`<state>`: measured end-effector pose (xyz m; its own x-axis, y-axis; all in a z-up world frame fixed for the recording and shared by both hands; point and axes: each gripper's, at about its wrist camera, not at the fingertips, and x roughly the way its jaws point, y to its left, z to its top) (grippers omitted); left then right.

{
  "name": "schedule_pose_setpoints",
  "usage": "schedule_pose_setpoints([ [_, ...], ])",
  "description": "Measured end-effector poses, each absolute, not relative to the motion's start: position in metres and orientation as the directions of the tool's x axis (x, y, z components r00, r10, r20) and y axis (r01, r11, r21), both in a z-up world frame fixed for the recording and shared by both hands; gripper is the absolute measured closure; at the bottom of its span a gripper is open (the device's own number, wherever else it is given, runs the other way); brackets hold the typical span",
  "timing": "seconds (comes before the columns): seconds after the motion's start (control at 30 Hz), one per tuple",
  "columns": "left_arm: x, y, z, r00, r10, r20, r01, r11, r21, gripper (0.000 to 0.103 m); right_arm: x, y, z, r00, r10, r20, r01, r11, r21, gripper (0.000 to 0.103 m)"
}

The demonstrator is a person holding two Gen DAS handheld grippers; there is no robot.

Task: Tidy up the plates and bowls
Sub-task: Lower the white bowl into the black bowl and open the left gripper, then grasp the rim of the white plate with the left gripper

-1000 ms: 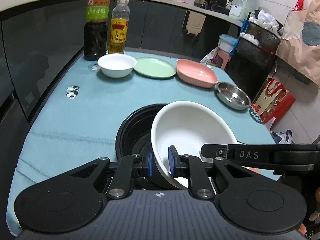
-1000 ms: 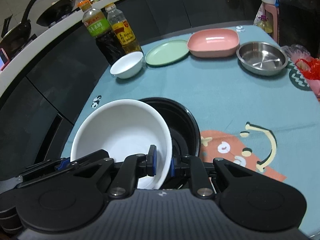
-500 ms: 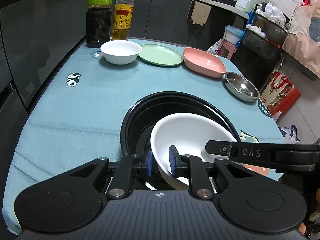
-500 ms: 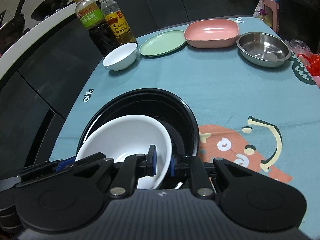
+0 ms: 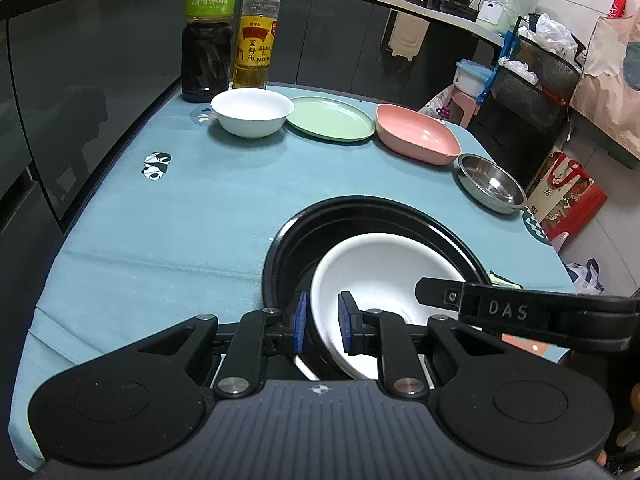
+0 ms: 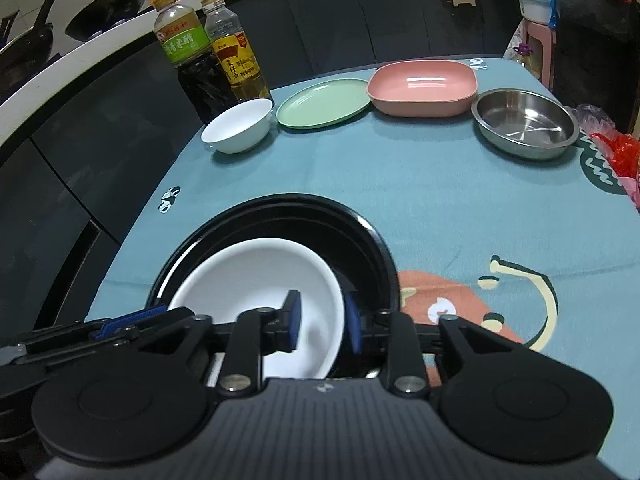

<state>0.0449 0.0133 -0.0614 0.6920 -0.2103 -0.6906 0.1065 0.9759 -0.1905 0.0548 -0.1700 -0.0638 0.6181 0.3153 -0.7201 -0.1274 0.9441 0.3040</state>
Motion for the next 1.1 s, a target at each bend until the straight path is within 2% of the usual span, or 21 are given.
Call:
schedule_pose_setpoints([
  [0.2, 0.044, 0.017, -0.061, 0.697, -0.211, -0.685, 0.102, 0.975, -0.196, 0.088, 0.056, -0.178, -0.060, 0.628, 0.324, -0.708, -0.108, 0.937, 0.333, 0.084],
  [0.33, 0.041, 0.017, -0.059, 0.705, -0.207, -0.678, 0.099, 0.976, -0.195, 0.088, 0.053, -0.184, -0.055, 0.650, 0.304, -0.696, -0.084, 0.939, 0.333, 0.077],
  [0.63, 0.037, 0.020, -0.054, 0.716, -0.211, -0.666, 0.107, 0.975, -0.195, 0.088, 0.050, -0.188, -0.050, 0.659, 0.311, -0.684, -0.083, 0.935, 0.345, 0.077],
  [0.8, 0.037, 0.029, -0.043, 0.744, -0.224, -0.630, 0.106, 0.970, -0.219, 0.088, 0.054, -0.190, -0.043, 0.676, 0.304, -0.671, -0.083, 0.936, 0.341, 0.076],
  [1.1, 0.070, 0.047, -0.041, 0.758, -0.163, -0.632, 0.020, 0.974, -0.227, 0.085, 0.083, -0.189, -0.038, 0.680, 0.294, -0.671, -0.098, 0.944, 0.314, 0.074],
])
